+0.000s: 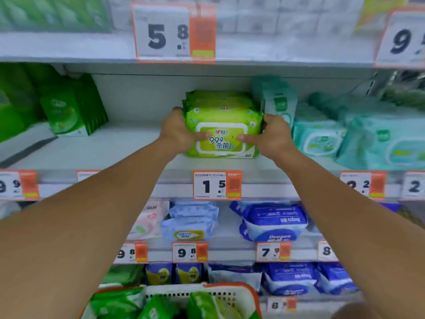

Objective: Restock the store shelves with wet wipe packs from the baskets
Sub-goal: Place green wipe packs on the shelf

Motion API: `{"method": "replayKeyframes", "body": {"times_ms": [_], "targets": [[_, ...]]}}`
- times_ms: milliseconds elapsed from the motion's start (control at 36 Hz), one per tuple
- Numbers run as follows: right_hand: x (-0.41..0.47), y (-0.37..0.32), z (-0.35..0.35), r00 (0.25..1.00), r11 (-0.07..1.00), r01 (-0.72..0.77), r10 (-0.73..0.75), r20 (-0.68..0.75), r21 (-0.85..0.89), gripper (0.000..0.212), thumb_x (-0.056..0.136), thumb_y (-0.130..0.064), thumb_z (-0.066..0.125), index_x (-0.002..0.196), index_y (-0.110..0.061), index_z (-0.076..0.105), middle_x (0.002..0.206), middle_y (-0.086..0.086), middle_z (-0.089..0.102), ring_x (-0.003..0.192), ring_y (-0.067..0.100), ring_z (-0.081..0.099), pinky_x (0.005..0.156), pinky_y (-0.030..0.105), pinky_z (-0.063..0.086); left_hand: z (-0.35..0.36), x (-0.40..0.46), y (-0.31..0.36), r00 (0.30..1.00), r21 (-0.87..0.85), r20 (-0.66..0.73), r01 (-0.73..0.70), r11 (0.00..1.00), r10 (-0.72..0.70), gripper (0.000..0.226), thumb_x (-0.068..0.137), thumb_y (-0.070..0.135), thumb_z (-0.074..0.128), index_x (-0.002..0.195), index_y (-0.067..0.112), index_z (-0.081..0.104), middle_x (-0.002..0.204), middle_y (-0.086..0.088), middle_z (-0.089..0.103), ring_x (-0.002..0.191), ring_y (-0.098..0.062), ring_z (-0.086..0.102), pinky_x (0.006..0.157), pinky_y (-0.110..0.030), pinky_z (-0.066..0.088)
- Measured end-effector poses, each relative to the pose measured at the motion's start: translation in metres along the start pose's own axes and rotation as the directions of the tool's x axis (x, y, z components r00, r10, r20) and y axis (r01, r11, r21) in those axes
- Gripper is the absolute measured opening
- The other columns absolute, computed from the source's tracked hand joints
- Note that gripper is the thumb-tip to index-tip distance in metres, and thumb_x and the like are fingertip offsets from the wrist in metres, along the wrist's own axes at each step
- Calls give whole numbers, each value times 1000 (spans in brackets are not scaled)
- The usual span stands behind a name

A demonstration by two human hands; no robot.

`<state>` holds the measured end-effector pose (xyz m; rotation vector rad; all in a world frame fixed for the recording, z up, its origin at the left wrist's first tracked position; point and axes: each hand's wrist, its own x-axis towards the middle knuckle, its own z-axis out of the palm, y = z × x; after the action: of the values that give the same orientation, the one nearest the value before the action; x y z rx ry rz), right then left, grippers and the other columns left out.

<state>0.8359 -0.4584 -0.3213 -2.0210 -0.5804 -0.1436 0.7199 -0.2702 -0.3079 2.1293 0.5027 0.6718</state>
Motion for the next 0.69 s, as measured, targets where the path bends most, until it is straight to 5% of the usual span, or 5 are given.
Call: {"method": "replayKeyframes", "body": {"times_ms": [194,333,500,611,694], "targets": [[-47,-22,-4,986,957,26,-73,-150,-289,49,80,-40,80,110,-4,63,110,13,68,102,31,63,77,34,44,-14,-27,11,994,208,-108,2,978,21,75,79,41,81,134,5,43,131,-9,58,119,-26,56,85,-25,40],[-163,-27,35,870,916,386,-321,-374,110,18,88,-24,65,102,-13,64,99,2,66,79,13,63,65,21,49,-39,-131,-25,850,16,-344,-420,907,399,21,89,29,68,105,15,64,95,10,65,85,-3,62,70,-19,50],[-310,24,158,956,960,-5,-76,282,279,10,86,-5,70,94,-11,67,82,-8,68,69,2,62,65,12,47,-45,-284,-159,982,-47,-189,4,999,-13,13,87,23,70,78,27,61,62,-3,63,56,-6,54,56,-19,43],[-386,60,211,662,994,-110,79,746,-8,24,80,-16,81,101,-9,71,89,2,72,82,12,66,71,17,46,-66,-375,-250,925,164,70,357,919,-372,13,80,30,75,72,29,64,64,1,66,54,-6,57,59,-27,50],[-424,68,232,477,994,-48,113,872,-102,32,79,-23,83,106,-10,71,96,7,72,88,19,67,79,27,51,-76,-410,-277,846,351,161,433,830,-509,10,81,23,79,78,20,70,69,-1,69,62,-9,62,64,-26,50]]}}
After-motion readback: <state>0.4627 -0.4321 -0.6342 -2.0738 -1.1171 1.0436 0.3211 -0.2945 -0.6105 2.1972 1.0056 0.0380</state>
